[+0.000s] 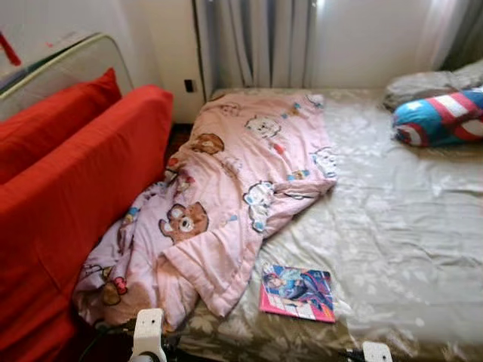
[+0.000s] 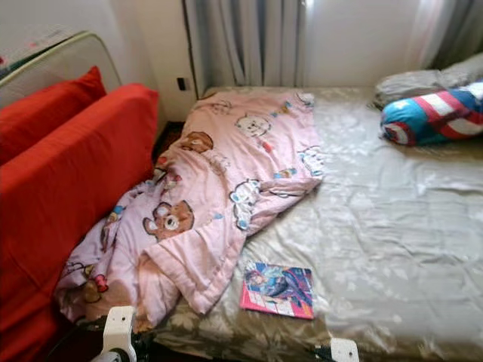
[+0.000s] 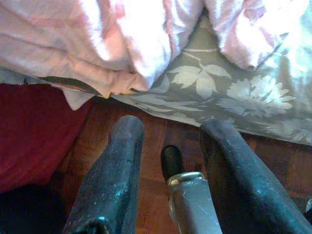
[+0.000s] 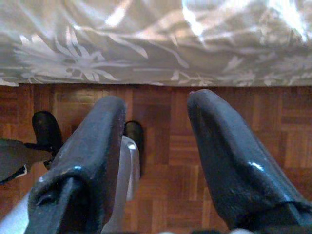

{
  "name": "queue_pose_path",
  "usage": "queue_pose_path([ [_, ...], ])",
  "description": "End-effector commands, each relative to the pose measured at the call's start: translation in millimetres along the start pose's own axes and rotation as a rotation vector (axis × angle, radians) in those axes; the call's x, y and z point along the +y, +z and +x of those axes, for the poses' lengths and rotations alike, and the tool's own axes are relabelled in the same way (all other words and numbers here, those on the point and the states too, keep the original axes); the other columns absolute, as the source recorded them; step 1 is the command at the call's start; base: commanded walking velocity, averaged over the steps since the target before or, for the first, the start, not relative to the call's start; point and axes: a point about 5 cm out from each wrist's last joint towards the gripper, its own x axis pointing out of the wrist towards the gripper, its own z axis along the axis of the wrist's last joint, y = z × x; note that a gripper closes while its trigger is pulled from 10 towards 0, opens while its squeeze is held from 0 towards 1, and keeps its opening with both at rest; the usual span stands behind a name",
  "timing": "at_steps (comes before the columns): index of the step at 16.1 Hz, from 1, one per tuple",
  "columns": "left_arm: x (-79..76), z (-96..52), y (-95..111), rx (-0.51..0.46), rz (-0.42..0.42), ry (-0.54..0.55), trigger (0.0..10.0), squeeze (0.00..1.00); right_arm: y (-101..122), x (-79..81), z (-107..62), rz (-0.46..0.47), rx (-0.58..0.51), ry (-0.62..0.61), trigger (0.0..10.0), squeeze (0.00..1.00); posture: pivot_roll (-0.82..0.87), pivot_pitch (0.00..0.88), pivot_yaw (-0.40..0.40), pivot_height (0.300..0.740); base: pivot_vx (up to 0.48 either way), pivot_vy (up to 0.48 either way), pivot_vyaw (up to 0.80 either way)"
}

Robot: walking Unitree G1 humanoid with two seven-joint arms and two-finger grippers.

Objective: Clean up the room

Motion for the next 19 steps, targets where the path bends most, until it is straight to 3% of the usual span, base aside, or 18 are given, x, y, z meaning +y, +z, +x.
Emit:
queue_pose_path([
  [1,1.8,-1.2,-5,0.025,-0.003,0.005,10.0,0.0,-2,4.4,0.4,0.007,0.011,0.005,10.0,0.0,-0.08,0.016,0.045,0.74,0.0,0.0,0.0],
  [5,1.4,-1.0,-5,0.026,-0.002,0.005,10.0,0.0,-2,8.9,0.7,0.007,0.01,0.011,10.0,0.0,-0.08,0.019,0.044,0.74,0.0,0.0,0.0],
  [12,1.9,-1.7,-7,0.03,-0.004,0.004,10.0,0.0,-7,-4.2,-2.6,0.009,0.011,-0.001,10.0,0.0,-0.08,0.022,0.042,0.74,0.0,0.0,0.0],
  [16,2.3,-2.0,-8,0.035,-0.005,0.006,10.0,0.0,0,12.3,1.5,0.003,0.002,0.016,10.0,0.0,-0.07,0.021,0.042,0.74,0.12,0.0,0.0],
  [19,2.4,-2.0,-8,0.037,-0.004,0.007,10.0,0.0,0,14.9,1.9,0.001,0.001,0.02,10.0,0.0,-0.07,0.019,0.042,0.74,0.245,0.0,0.0],
])
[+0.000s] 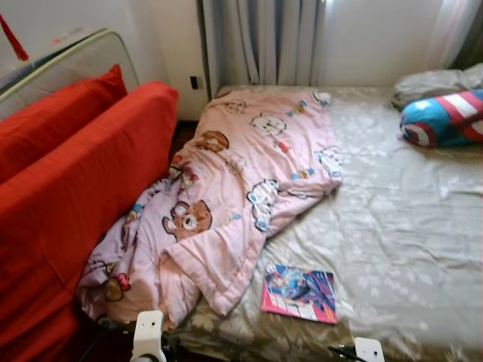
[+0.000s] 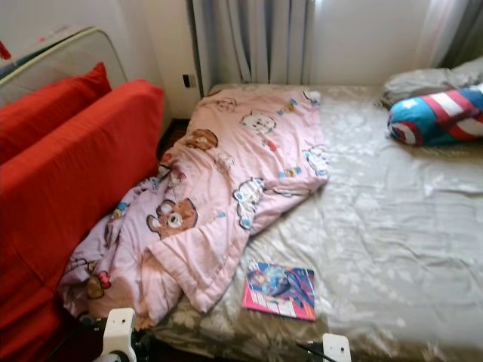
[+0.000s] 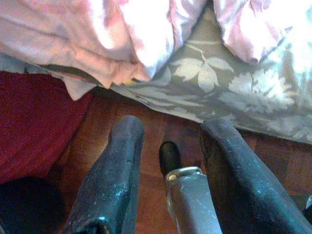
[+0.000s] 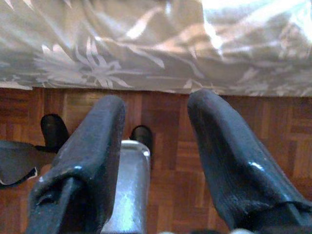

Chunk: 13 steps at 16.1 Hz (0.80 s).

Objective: Clean up the room

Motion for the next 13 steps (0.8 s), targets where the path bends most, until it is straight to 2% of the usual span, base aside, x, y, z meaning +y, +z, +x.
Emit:
queue_pose_path([
  [1,2.6,-1.1,-5,0.028,0.0,0.008,10.0,0.0,-1,2.1,0.0,-0.005,0.006,0.006,10.0,0.0,-0.07,0.019,0.042,0.74,0.247,0.0,0.0],
  [5,2.0,-1.0,-5,0.025,-0.001,0.005,10.0,0.0,-5,-13.9,-3.3,-0.002,0.012,-0.012,10.0,0.0,-0.08,0.016,0.041,0.74,0.254,0.0,0.0],
  [7,1.2,-0.5,-3,0.022,-0.001,0.004,10.0,0.0,-5,-15.0,-3.3,-0.002,0.011,-0.013,10.0,0.0,-0.08,0.017,0.04,0.74,0.257,0.0,0.0],
  [10,-0.4,0.6,2,-0.003,0.003,-0.002,10.0,0.0,-2,-10.2,-2.0,-0.003,0.006,-0.006,10.0,0.0,-0.08,0.018,0.04,0.74,0.086,0.0,0.0],
  [13,-1.3,2.8,18,-0.084,-0.006,-0.025,10.0,0.0,9,0.1,1.2,-0.004,-0.043,0.014,10.0,0.0,-0.08,0.03,0.042,0.74,0.0,0.0,0.0],
])
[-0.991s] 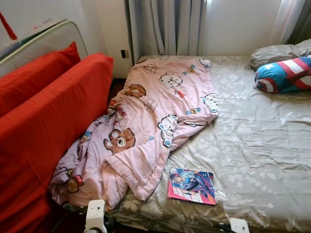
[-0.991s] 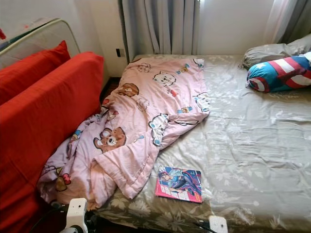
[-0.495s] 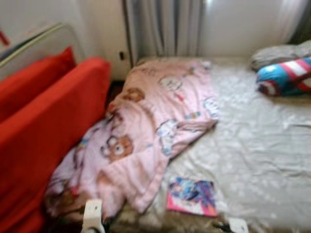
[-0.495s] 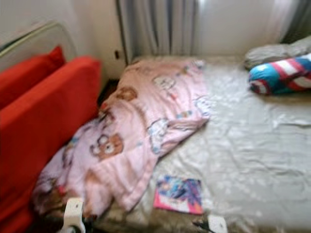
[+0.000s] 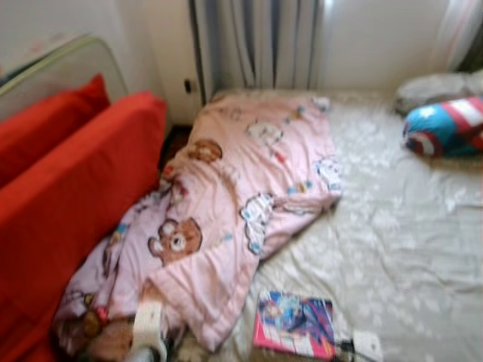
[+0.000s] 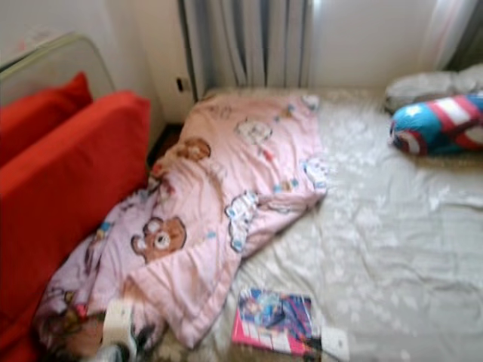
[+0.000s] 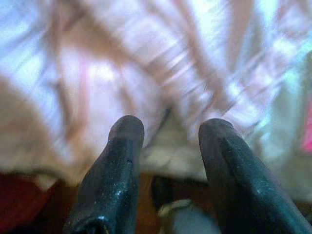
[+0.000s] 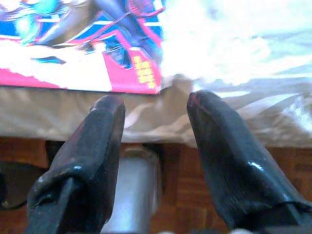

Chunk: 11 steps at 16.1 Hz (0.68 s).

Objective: Clean up the room

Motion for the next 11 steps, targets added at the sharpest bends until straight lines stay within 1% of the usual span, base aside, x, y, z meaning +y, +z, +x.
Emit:
queue_pose_path([
  [1,6.3,-2.6,-1,-0.021,-0.003,0.005,10.0,0.0,2,3.9,0.7,0.004,-0.016,0.003,10.0,0.0,-0.08,0.03,0.042,0.74,0.0,0.0,0.0],
  [2,6.9,-1.6,5,-0.053,-0.004,0.0,10.0,0.0,9,8.4,2.7,0.002,-0.042,0.01,10.0,0.0,-0.08,0.032,0.043,0.74,0.0,0.0,0.0],
  [3,7.6,0.5,20,-0.121,0.0,-0.014,10.0,0.0,24,18.5,6.0,0.003,-0.099,0.027,10.0,0.0,-0.08,0.033,0.042,0.74,0.0,0.0,0.0],
  [4,7.4,1.9,35,-0.188,0.006,-0.03,10.0,0.0,35,20.9,7.1,-0.005,-0.147,0.032,10.0,0.0,-0.08,0.033,0.04,0.74,0.0,0.0,0.0],
  [6,4.3,2.1,57,-0.301,0.024,-0.068,10.0,0.0,56,17.4,7.5,0.004,-0.249,0.017,10.0,0.0,-0.08,0.037,0.038,0.74,0.0,0.0,0.0],
  [8,-2.8,-0.1,73,-0.398,0.048,-0.105,10.0,0.0,81,13.7,4.4,0.016,-0.397,0.012,10.0,0.0,-0.08,0.04,0.037,0.74,0.0,0.0,0.0],
  [9,-7.5,-2.6,80,-0.455,0.051,-0.123,10.0,0.0,97,10.0,-0.8,0.028,-0.513,-0.003,10.0,0.0,-0.08,0.034,0.04,0.74,0.0,0.0,0.0],
  [10,-8.3,-6.4,83,-0.494,0.065,-0.129,10.0,0.0,107,7.8,-6.2,0.023,-0.592,-0.024,10.0,0.0,-0.09,0.03,0.04,0.74,0.0,0.0,0.0],
  [11,-8.3,-10.3,87,-0.526,0.06,-0.135,10.0,0.0,113,7.5,-11.0,0.03,-0.648,-0.031,10.0,0.0,-0.09,0.027,0.037,0.74,0.0,0.0,0.0],
])
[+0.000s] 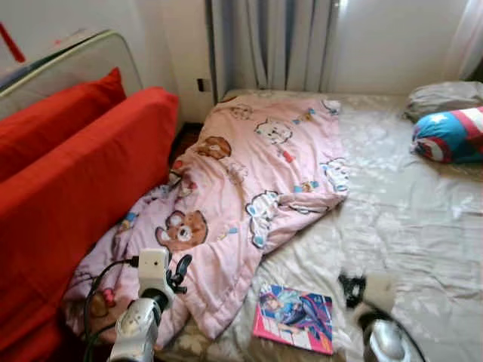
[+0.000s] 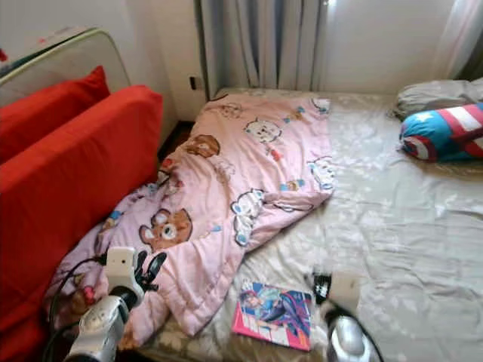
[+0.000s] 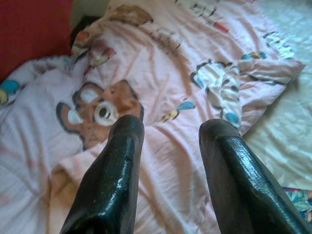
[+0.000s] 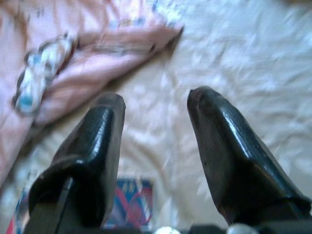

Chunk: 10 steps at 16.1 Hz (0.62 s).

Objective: Clean up the room

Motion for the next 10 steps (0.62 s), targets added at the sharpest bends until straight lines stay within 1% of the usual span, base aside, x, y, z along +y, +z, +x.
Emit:
queue_pose_path([
  [1,4.7,-4.5,3,-0.028,-0.009,0.011,10.0,0.0,1,0.3,-4.3,0.019,-0.033,-0.015,10.0,0.0,-0.09,0.027,0.037,0.74,0.0,0.0,0.0],
  [3,4.7,-6.5,17,-0.102,0.002,-0.001,10.0,0.0,17,3.5,-9.3,0.007,-0.137,-0.022,10.0,0.0,-0.09,0.016,0.025,0.74,0.0,0.0,0.0],
  [5,-2.1,-4.5,29,-0.147,0.013,-0.044,10.0,0.0,25,5.6,-15.4,0.014,-0.189,-0.045,10.0,0.0,-0.1,0.0,0.027,0.74,0.0,0.0,0.0],
  [6,-3.6,-3.2,34,-0.166,0.012,-0.054,10.0,0.0,27,6.6,-17.6,0.014,-0.198,-0.052,10.0,0.0,-0.1,0.0,0.027,0.74,0.0,0.0,0.0],
  [8,-4.5,-1.7,33,-0.154,0.007,-0.055,10.0,0.0,20,6.9,-19.6,0.012,-0.164,-0.071,10.0,0.0,-0.11,0.0,0.027,0.74,0.0,0.0,0.0],
  [10,-6.8,0.6,35,-0.151,0.002,-0.058,10.0,0.0,22,11.8,-19.6,0.006,-0.159,-0.06,10.0,0.0,-0.11,0.0,0.028,0.74,0.0,0.0,0.0],
])
